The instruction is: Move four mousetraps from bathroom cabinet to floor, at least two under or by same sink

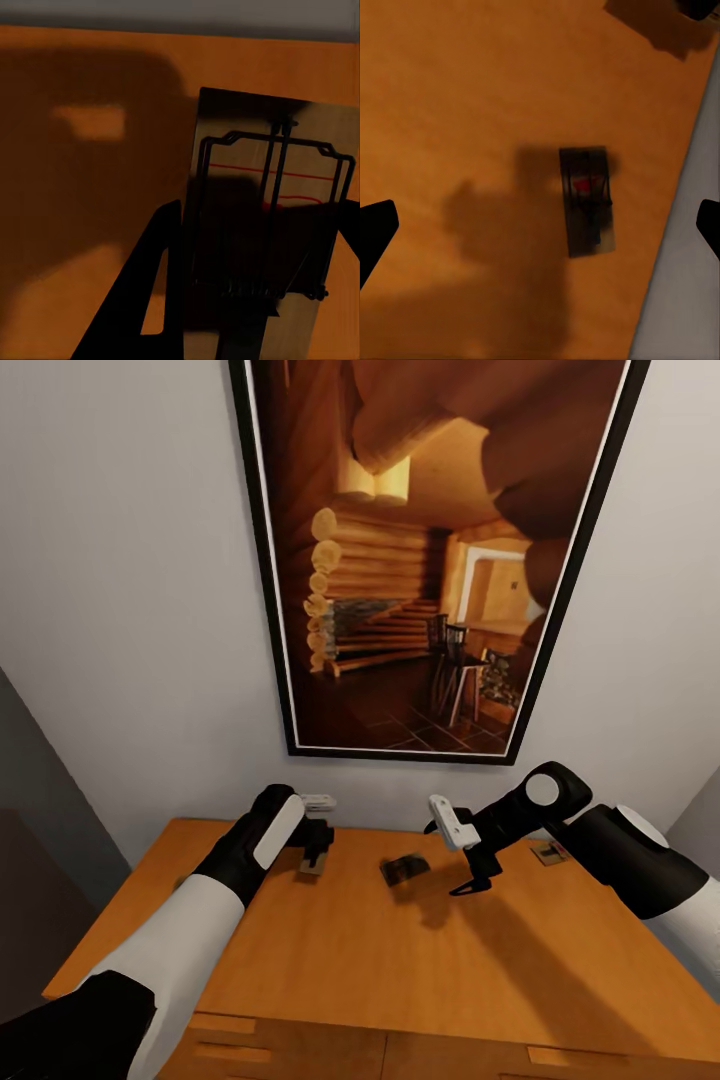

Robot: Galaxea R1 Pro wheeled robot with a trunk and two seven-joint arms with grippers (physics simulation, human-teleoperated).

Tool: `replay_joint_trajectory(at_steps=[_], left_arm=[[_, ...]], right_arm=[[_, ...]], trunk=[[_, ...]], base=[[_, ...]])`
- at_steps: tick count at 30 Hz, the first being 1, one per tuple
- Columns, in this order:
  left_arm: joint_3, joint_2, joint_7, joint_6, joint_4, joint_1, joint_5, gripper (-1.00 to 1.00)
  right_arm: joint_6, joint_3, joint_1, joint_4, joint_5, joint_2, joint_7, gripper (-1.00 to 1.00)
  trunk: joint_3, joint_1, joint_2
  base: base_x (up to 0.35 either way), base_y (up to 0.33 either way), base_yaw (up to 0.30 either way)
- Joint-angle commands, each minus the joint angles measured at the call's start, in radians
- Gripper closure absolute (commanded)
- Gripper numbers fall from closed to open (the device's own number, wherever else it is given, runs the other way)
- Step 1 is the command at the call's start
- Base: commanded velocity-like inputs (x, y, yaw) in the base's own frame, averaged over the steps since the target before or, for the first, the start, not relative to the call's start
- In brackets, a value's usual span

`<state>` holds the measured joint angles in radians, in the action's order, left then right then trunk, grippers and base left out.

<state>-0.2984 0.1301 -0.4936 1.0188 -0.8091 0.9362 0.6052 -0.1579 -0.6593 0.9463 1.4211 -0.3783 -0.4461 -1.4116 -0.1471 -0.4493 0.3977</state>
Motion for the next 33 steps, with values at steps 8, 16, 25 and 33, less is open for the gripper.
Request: replay_joint_trajectory(at_steps=[8, 16, 25, 33], left_arm=[[-0.004, 0.000, -0.013, 0.004, -0.001, 0.000, 0.009, 1.00], [-0.008, 0.001, -0.014, 0.009, 0.002, -0.022, 0.035, 1.00], [-0.148, -0.029, -0.011, 0.014, -0.183, -0.055, 0.340, 1.00], [-0.448, -0.221, -0.015, 0.011, -0.590, -0.049, 0.972, 1.00]], right_arm=[[-0.001, -0.002, 0.001, -0.005, -0.009, 0.001, -0.002, -1.00], [0.000, -0.006, 0.000, -0.003, -0.013, 0.003, -0.001, -1.00], [0.000, -0.008, -0.004, -0.003, -0.016, 0.024, -0.001, -1.00], [0.000, -0.010, -0.006, -0.002, -0.016, 0.026, -0.001, -1.00]], trunk=[[-0.002, -0.001, 0.002], [-0.002, -0.001, 0.002], [-0.002, -0.001, 0.002], [-0.002, -0.001, 0.002]], base=[[0.011, -0.002, 0.000], [0.110, -0.054, 0.000], [0.007, -0.003, 0.000], [0.000, 0.000, 0.000]])
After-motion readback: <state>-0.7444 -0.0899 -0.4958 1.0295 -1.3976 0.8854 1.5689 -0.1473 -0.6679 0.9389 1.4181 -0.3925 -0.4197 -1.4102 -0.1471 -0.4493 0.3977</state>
